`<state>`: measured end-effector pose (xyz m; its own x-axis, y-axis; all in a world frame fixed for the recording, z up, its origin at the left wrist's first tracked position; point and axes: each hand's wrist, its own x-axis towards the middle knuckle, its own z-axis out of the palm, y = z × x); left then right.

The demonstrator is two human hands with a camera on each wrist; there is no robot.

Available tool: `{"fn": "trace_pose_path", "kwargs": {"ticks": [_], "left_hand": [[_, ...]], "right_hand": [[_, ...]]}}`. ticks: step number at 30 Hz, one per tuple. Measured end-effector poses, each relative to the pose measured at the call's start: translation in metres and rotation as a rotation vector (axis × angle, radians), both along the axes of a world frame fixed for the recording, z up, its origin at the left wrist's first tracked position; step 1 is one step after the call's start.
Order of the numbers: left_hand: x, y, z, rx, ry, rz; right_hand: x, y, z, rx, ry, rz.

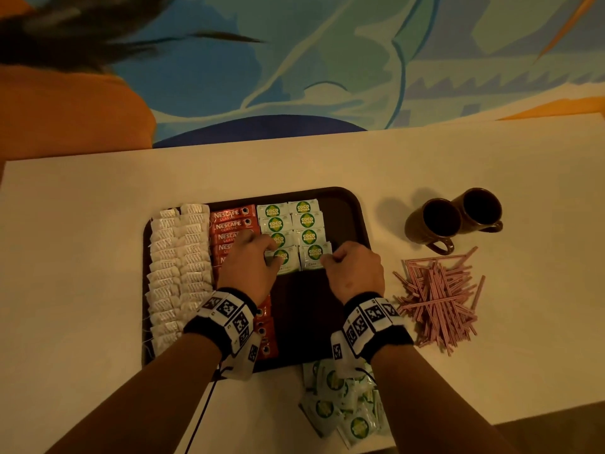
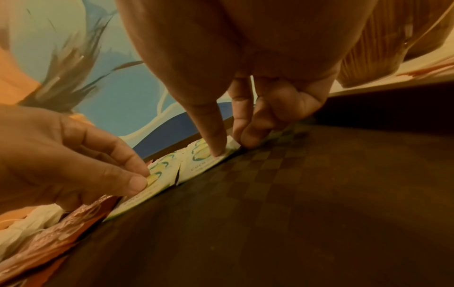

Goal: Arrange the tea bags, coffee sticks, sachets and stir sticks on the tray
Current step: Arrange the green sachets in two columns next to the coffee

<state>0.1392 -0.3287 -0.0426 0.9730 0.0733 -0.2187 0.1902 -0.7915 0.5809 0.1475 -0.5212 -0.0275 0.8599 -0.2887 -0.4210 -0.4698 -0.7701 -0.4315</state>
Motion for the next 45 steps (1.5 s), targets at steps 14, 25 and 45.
{"fn": "trace_pose_path", "kwargs": {"ticks": [14, 25, 45], "left_hand": [[0.000, 0.002, -0.005, -0.042, -0.018, -0.015], [-0.002, 0.002, -0.006, -0.048, -0.030, -0.004], [-0.007, 0.003, 0.003, -0.045, -0.071, 0.037]], "right_hand": [[0.005, 0.003, -0.002, -0.064, 0.020, 0.048], [0.000, 0.002, -0.002, -0.040, 0.021, 0.041], [-0.006, -0.005, 0.015, -0.052, -0.011, 0.054]]}}
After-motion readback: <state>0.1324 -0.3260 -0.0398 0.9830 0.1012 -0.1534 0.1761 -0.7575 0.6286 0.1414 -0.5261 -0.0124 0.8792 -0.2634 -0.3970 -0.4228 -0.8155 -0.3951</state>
